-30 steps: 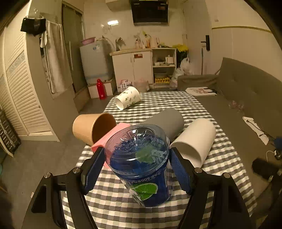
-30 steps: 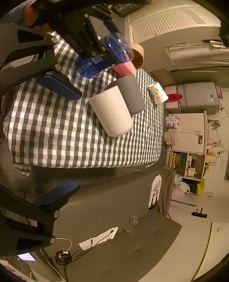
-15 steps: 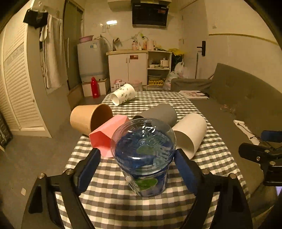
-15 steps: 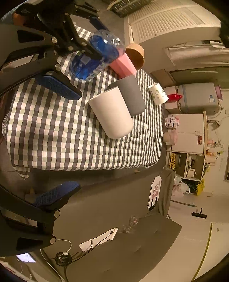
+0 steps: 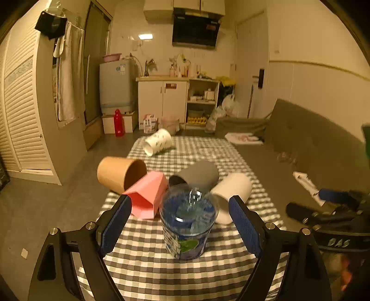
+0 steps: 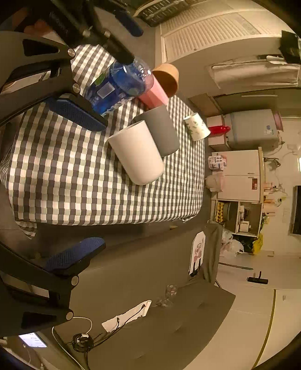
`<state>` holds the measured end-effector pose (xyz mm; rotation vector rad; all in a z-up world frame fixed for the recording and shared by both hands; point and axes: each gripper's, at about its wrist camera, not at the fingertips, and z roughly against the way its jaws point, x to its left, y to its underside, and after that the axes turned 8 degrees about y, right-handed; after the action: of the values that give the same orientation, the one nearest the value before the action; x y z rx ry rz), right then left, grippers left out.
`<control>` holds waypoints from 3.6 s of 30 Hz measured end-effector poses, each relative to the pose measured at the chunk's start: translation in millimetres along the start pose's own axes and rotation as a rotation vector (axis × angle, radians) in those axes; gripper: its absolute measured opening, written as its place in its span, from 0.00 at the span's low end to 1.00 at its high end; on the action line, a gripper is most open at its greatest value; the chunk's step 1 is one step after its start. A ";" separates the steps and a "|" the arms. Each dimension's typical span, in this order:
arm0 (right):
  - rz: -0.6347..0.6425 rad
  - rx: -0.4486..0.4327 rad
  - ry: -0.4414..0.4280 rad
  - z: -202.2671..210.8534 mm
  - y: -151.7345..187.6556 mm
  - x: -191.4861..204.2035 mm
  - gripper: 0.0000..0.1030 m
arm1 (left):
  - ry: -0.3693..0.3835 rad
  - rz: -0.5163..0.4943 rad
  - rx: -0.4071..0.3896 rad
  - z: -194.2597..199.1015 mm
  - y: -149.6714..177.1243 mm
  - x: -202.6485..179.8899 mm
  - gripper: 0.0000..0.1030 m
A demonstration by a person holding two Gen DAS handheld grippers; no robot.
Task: Flip cup upside down
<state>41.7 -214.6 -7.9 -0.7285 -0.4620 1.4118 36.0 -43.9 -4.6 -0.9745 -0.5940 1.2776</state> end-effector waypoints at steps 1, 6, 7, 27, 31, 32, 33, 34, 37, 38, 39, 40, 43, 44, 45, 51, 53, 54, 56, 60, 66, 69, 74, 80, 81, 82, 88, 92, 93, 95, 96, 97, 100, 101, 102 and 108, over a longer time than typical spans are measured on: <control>-0.003 -0.006 -0.003 1.8 -0.2 0.0 0.91 | 0.003 0.007 -0.009 6.1 -4.3 1.6 0.86; -0.025 -0.057 -0.030 16.6 -0.9 -0.1 0.91 | 0.012 0.024 -0.007 24.7 -15.4 14.8 0.86; -0.031 -0.071 -0.038 20.8 -0.5 0.5 0.91 | 0.007 0.028 -0.004 28.5 -15.3 19.2 0.86; -0.002 -0.148 -0.084 25.0 27.5 41.8 1.00 | -0.109 0.094 0.044 32.1 24.0 62.8 1.00; 0.012 -0.128 -0.072 16.7 32.0 46.8 1.00 | -0.114 0.094 0.046 30.3 24.3 62.7 1.00; 0.012 -0.123 -0.069 14.8 32.8 47.7 1.00 | -0.118 0.090 0.045 29.9 24.7 61.9 1.00; 0.012 -0.120 -0.067 13.3 33.2 47.8 1.00 | -0.121 0.089 0.043 29.6 24.9 62.0 1.00; 0.014 -0.118 -0.066 12.3 33.4 48.2 1.00 | -0.125 0.089 0.043 29.1 25.3 62.4 1.00; 0.018 -0.116 -0.056 10.0 33.8 48.9 1.00 | -0.127 0.093 0.047 27.5 26.4 64.0 1.00; 0.017 -0.114 -0.058 9.4 33.6 48.7 1.00 | -0.129 0.094 0.048 26.8 26.7 64.3 1.00; 0.016 -0.114 -0.059 9.2 33.4 48.7 1.00 | -0.130 0.093 0.046 26.7 27.0 64.4 1.00; 0.015 -0.115 -0.059 9.0 33.2 48.7 1.00 | -0.132 0.090 0.044 26.9 27.4 64.2 1.00; 0.020 -0.114 -0.060 8.1 32.4 49.3 1.00 | -0.134 0.085 0.040 27.4 27.5 63.4 1.00; 0.021 -0.114 -0.060 8.3 32.3 49.6 1.00 | -0.135 0.085 0.039 27.6 27.7 63.4 1.00; 0.021 -0.115 -0.058 8.5 32.5 49.6 1.00 | -0.136 0.084 0.040 27.4 27.7 63.3 1.00; 0.020 -0.113 -0.061 9.7 32.7 49.2 1.00 | -0.135 0.080 0.044 27.2 27.6 63.2 1.00; 0.020 -0.115 -0.061 9.8 33.0 49.3 1.00 | -0.136 0.078 0.044 27.2 27.7 63.1 1.00; 0.020 -0.115 -0.060 10.0 33.0 49.2 1.00 | -0.135 0.079 0.046 27.1 27.7 63.2 1.00; 0.018 -0.115 -0.061 10.5 32.9 49.0 1.00 | -0.137 0.081 0.046 27.8 27.5 63.5 1.00; 0.020 -0.115 -0.060 10.6 32.9 48.9 1.00 | -0.144 0.080 0.041 28.7 27.5 64.1 1.00; 0.019 -0.113 -0.059 11.3 32.5 49.3 1.00 | -0.139 0.098 0.039 29.5 27.3 67.3 1.00; 0.020 -0.112 -0.059 11.9 32.1 49.8 1.00 | -0.139 0.096 0.043 29.2 27.6 67.4 1.00; 0.020 -0.111 -0.059 12.0 32.3 49.6 1.00 | -0.138 0.093 0.046 28.7 27.7 66.5 1.00; 0.018 -0.111 -0.058 11.8 32.1 49.5 1.00 | -0.138 0.093 0.047 28.7 27.8 66.3 1.00; 0.019 -0.110 -0.059 11.5 32.2 49.5 1.00 | -0.138 0.093 0.047 28.8 27.8 66.5 1.00; 0.018 -0.107 -0.060 11.4 32.2 49.6 1.00 | -0.139 0.094 0.048 28.7 27.7 66.8 1.00; 0.017 -0.105 -0.059 10.2 32.9 49.7 1.00 | -0.142 0.094 0.045 28.9 28.5 65.9 1.00; 0.016 -0.103 -0.059 9.5 33.1 49.7 1.00 | -0.142 0.092 0.046 28.7 28.3 65.4 1.00; 0.017 -0.102 -0.061 9.3 33.0 49.8 1.00 | -0.141 0.092 0.046 28.7 28.2 65.5 1.00; 0.016 -0.102 -0.061 9.1 33.3 49.4 1.00 | -0.141 0.093 0.046 28.6 28.2 65.4 1.00; 0.016 -0.102 -0.061 9.0 33.2 49.3 1.00 | -0.142 0.093 0.046 28.7 28.2 65.4 1.00; 0.016 -0.100 -0.061 8.9 33.2 49.4 1.00 | -0.142 0.092 0.046 29.0 28.3 65.9 1.00; 0.014 -0.098 -0.061 8.3 33.3 48.6 1.00 | -0.141 0.092 0.046 28.6 28.1 65.3 1.00; 0.013 -0.098 -0.061 8.1 33.3 48.6 1.00 | -0.140 0.093 0.046 28.7 28.1 65.4 1.00; 0.013 -0.098 -0.061 8.1 33.4 48.7 1.00 | -0.141 0.093 0.046 28.6 28.1 65.3 1.00; 0.013 -0.094 -0.061 7.2 34.0 49.3 1.00 | -0.142 0.092 0.046 28.6 27.9 65.1 1.00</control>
<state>18.6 -164.8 -32.9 -0.7673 -0.5754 1.4344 12.9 26.4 -23.7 -0.8862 -0.6319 1.4452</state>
